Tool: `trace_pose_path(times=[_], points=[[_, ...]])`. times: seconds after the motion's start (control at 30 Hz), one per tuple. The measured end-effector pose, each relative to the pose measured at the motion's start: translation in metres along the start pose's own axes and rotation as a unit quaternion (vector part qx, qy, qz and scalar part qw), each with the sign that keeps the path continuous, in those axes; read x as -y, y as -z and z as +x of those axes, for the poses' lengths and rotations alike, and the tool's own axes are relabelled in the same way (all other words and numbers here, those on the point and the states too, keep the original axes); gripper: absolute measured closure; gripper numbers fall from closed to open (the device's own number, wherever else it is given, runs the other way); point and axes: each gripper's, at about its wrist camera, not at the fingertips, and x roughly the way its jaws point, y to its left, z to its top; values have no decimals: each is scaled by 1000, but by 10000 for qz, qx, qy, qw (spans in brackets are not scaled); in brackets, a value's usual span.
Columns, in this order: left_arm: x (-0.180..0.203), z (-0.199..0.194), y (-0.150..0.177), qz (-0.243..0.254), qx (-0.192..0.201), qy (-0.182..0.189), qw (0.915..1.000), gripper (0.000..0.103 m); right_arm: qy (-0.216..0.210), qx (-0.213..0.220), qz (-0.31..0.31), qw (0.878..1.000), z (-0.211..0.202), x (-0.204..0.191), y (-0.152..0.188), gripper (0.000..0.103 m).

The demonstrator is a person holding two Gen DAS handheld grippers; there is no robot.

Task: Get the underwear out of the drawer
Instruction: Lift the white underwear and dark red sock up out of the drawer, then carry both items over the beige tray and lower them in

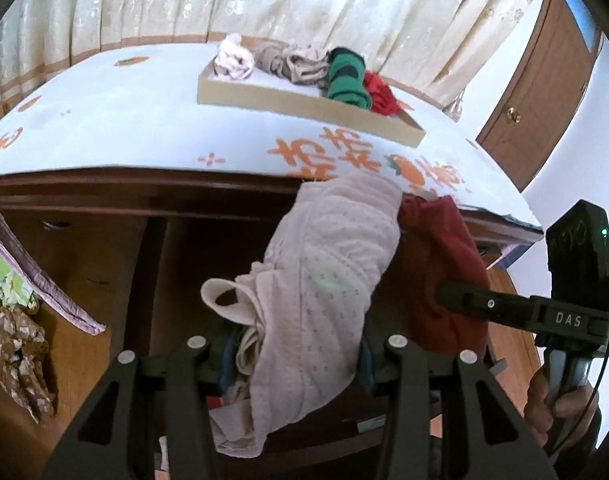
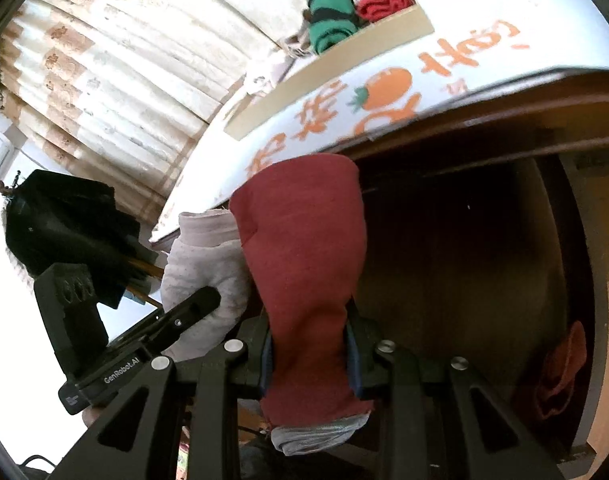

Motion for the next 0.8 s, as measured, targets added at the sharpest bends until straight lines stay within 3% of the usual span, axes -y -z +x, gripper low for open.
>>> trace_pose_path(times=[0.33, 0.8], points=[[8, -23, -21, 174, 423, -110, 9989, 58, -267, 238, -250, 9990, -18, -28, -17, 72], [16, -27, -53, 271, 834, -254, 9958, 58, -501, 470, -497, 9964, -19, -55, -45, 72]])
